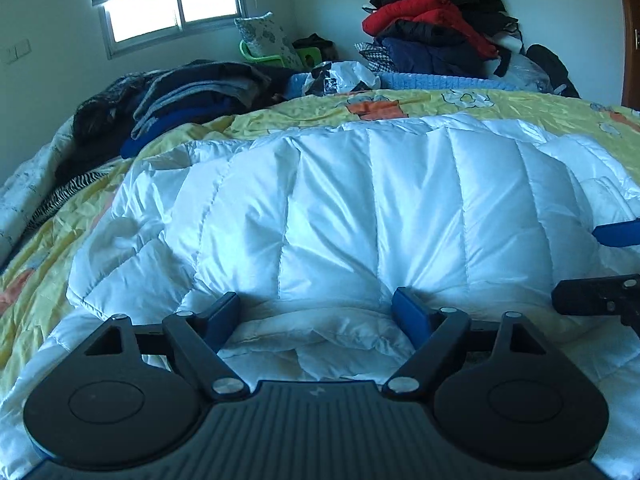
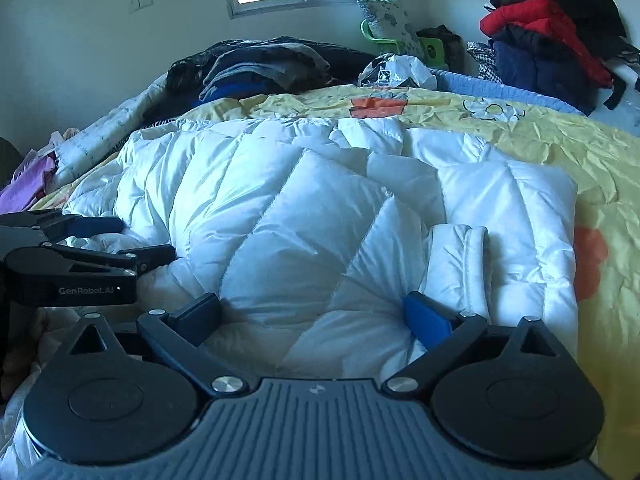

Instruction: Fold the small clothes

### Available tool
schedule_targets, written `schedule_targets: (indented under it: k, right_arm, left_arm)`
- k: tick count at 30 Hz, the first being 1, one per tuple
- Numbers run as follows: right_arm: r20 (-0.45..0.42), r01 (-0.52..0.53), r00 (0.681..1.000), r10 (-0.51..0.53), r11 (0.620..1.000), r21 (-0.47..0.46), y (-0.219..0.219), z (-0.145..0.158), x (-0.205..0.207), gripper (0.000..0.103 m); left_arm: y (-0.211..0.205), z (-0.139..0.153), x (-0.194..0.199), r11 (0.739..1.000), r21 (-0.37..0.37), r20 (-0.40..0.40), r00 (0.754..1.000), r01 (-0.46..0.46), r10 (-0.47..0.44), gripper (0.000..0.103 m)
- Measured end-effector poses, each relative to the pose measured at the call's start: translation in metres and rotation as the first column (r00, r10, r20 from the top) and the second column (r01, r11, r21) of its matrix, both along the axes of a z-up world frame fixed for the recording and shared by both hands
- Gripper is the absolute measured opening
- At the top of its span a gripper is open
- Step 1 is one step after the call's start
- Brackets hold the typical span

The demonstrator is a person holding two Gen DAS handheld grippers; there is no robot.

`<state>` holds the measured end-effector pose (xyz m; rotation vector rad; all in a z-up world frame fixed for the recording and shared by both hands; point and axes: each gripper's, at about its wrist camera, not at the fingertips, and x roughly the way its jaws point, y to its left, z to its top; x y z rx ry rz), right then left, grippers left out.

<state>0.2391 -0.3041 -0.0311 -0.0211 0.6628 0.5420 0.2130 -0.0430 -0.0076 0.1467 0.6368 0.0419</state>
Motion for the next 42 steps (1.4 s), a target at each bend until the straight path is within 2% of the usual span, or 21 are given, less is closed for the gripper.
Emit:
schedule_targets:
  k: [3, 5, 7, 9, 11, 13, 15, 17, 19, 20, 22, 25, 27, 29, 31, 34, 36, 37, 39, 41, 42]
  right_arm:
    - [0.005, -0.003, 1.000, 0.003, 1.000, 0.012, -0.002, 0.001, 0.000, 0.100]
    - [0.018, 0.017, 1.000, -0.018, 0.998, 0.058, -0.008, 0.009, 0.000, 0.096]
    - [0.047, 0.067, 0.996, -0.074, 0.988, 0.140, -0.020, 0.027, -0.003, 0.097]
    - [0.115, 0.087, 0.986, -0.122, 0.959, 0.270, -0.038, 0.048, -0.013, 0.099]
    - [0.186, 0.093, 0.966, -0.177, 0.916, 0.390, -0.055, 0.071, -0.029, 0.102]
    - [0.243, 0.101, 0.941, -0.236, 0.881, 0.463, -0.066, 0.088, -0.047, 0.102]
    - [0.255, 0.084, 0.930, -0.264, 0.830, 0.551, -0.079, 0.097, -0.072, 0.103]
    - [0.212, 0.034, 0.951, -0.225, 0.757, 0.652, -0.094, 0.090, -0.101, 0.103]
    - [0.135, 0.002, 0.982, -0.134, 0.715, 0.699, -0.111, 0.077, -0.124, 0.103]
    - [0.090, 0.008, 0.991, -0.099, 0.715, 0.699, -0.118, 0.072, -0.136, 0.103]
    - [-0.003, 0.078, 0.995, -0.100, 0.763, 0.642, -0.139, 0.067, -0.169, 0.103]
    - [-0.027, 0.141, 0.989, -0.146, 0.861, 0.489, -0.163, 0.073, -0.224, 0.103]
    - [-0.028, 0.207, 0.977, -0.213, 0.897, 0.390, -0.180, 0.080, -0.262, 0.103]
    - [-0.059, 0.267, 0.963, -0.263, 0.901, 0.342, -0.198, 0.086, -0.286, 0.103]
    - [-0.078, 0.336, 0.942, -0.328, 0.897, 0.287, -0.216, 0.092, -0.308, 0.103]
    - [-0.041, 0.448, 0.893, -0.447, 0.880, 0.156, -0.241, 0.107, -0.330, 0.103]
    - [0.009, 0.504, 0.862, -0.507, 0.859, 0.089, -0.251, 0.111, -0.334, 0.103]
    - [0.041, 0.521, 0.851, -0.523, 0.852, 0.046, -0.252, 0.114, -0.332, 0.103]
    - [0.073, 0.528, 0.846, -0.528, 0.849, 0.017, -0.248, 0.110, -0.323, 0.103]
    - [0.043, 0.488, 0.871, -0.490, 0.871, 0.044, -0.240, 0.097, -0.308, 0.103]
    - [0.003, 0.458, 0.888, -0.459, 0.886, 0.071, -0.233, 0.087, -0.297, 0.103]
  left_arm:
    - [-0.001, 0.004, -0.006, 1.000, 0.024, 0.027, 0.999, -0.018, 0.017, 0.090]
    - [0.000, 0.014, -0.021, 0.998, 0.051, 0.066, 0.997, -0.038, 0.035, 0.089]
    - [0.008, 0.026, -0.047, 0.998, 0.043, 0.109, 0.993, -0.051, 0.046, 0.089]
    - [0.021, 0.038, -0.074, 0.998, 0.017, 0.127, 0.990, -0.064, 0.061, 0.089]
    - [0.038, 0.048, -0.108, 0.996, -0.029, 0.153, 0.984, -0.086, 0.089, 0.089]
    - [0.058, 0.055, -0.138, 0.990, -0.080, 0.169, 0.978, -0.113, 0.125, 0.089]
    - [0.080, 0.058, -0.168, 0.982, -0.131, 0.162, 0.975, -0.134, 0.154, 0.090]
    - [0.102, 0.056, -0.194, 0.975, -0.176, 0.136, 0.977, -0.137, 0.162, 0.090]
    - [0.120, 0.052, -0.214, 0.970, -0.207, 0.113, 0.981, -0.131, 0.156, 0.090]
    - [0.130, 0.051, -0.223, 0.966, -0.219, 0.108, 0.981, -0.135, 0.161, 0.090]
    - [0.147, 0.049, -0.233, 0.960, -0.239, 0.095, 0.980, -0.147, 0.174, 0.090]
    - [0.170, 0.047, -0.237, 0.952, -0.263, 0.075, 0.980, -0.160, 0.186, 0.090]
    - [0.184, 0.044, -0.234, 0.947, -0.280, 0.043, 0.983, -0.159, 0.177, 0.090]
    - [0.196, 0.044, -0.230, 0.948, -0.281, 0.011, 0.987, -0.149, 0.158, 0.090]
    - [0.208, 0.050, -0.229, 0.962, -0.245, 0.014, 0.992, -0.120, 0.127, 0.090]
    - [0.234, 0.065, -0.230, 0.987, -0.100, 0.055, 0.990, -0.122, 0.128, 0.090]
    - [0.254, 0.077, -0.228, 0.983, -0.011, 0.092, 0.979, -0.182, 0.182, 0.090]
    - [0.264, 0.085, -0.227, 0.976, 0.001, 0.113, 0.970, -0.216, 0.215, 0.090]
    - [0.280, 0.098, -0.228, 0.967, -0.054, 0.143, 0.956, -0.250, 0.256, 0.090]
    - [0.282, 0.103, -0.231, 0.958, -0.146, 0.148, 0.952, -0.248, 0.269, 0.090]
    - [0.279, 0.100, -0.231, 0.952, -0.206, 0.125, 0.959, -0.226, 0.255, 0.092]
